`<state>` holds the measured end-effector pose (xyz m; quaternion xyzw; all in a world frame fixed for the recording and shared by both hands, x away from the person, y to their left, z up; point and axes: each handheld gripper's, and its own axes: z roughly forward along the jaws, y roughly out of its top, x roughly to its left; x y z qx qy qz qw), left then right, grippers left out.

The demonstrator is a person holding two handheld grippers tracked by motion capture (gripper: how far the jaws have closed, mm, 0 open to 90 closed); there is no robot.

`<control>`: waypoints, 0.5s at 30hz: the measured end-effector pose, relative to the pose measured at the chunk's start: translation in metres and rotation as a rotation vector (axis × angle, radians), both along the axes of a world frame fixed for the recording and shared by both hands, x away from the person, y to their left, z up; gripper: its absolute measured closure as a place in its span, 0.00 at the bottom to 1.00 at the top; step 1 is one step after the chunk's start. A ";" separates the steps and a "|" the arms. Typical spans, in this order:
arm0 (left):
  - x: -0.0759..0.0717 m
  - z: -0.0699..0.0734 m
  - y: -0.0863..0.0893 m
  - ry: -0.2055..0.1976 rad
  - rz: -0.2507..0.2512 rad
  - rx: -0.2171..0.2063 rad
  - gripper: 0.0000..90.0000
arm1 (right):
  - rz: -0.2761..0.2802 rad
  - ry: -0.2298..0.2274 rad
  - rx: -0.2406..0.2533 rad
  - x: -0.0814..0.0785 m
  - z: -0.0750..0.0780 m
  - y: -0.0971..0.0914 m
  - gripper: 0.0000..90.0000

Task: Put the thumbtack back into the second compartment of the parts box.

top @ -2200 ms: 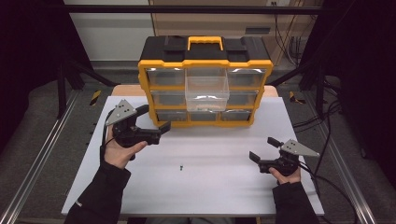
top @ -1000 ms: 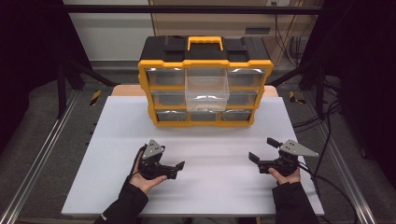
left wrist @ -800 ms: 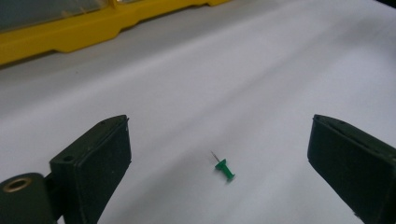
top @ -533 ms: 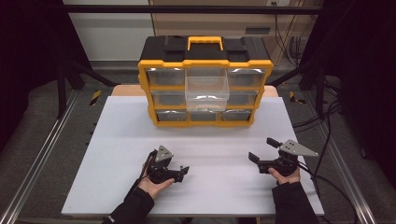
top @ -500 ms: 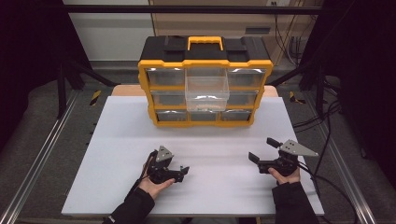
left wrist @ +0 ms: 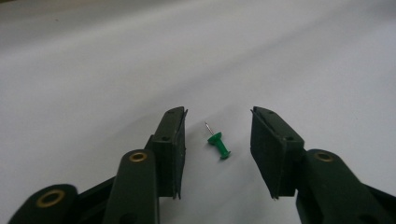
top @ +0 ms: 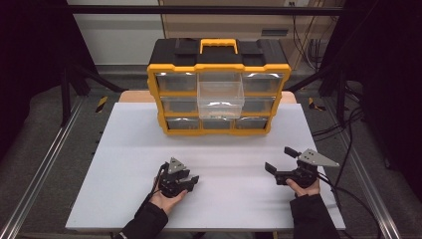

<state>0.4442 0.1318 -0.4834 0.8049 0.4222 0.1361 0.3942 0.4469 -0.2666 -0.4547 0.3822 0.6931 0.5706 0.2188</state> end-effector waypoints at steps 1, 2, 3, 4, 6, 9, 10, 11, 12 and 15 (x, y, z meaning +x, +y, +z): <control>0.000 -0.001 -0.001 0.000 0.001 0.004 0.63 | 0.000 0.000 0.000 0.000 0.000 0.000 0.01; -0.001 -0.001 -0.002 0.002 -0.001 0.007 0.65 | -0.002 -0.002 -0.003 0.000 0.000 0.000 0.01; -0.001 -0.002 -0.003 0.001 -0.004 0.011 0.67 | -0.001 -0.003 -0.003 0.000 0.000 0.000 0.01; -0.002 -0.002 -0.004 0.001 -0.006 0.016 0.69 | -0.001 -0.002 -0.002 0.000 0.000 -0.001 0.01; -0.003 -0.002 -0.006 -0.009 0.005 0.031 0.72 | -0.002 -0.005 -0.003 0.000 0.000 -0.001 0.01; -0.004 -0.003 -0.006 -0.018 0.022 0.040 0.76 | -0.002 -0.005 -0.003 0.000 0.000 -0.001 0.01; -0.005 -0.003 -0.007 -0.020 0.025 0.044 0.77 | -0.001 -0.007 -0.004 0.000 0.000 -0.001 0.01; -0.005 -0.003 -0.007 -0.020 0.028 0.045 0.78 | -0.002 -0.007 -0.004 0.000 0.000 -0.001 0.01; -0.005 -0.003 -0.007 -0.019 0.030 0.046 0.80 | -0.002 -0.008 -0.003 0.000 0.000 -0.001 0.01; -0.005 -0.003 -0.007 -0.013 0.035 0.041 0.84 | -0.002 -0.008 -0.003 0.000 0.000 -0.001 0.01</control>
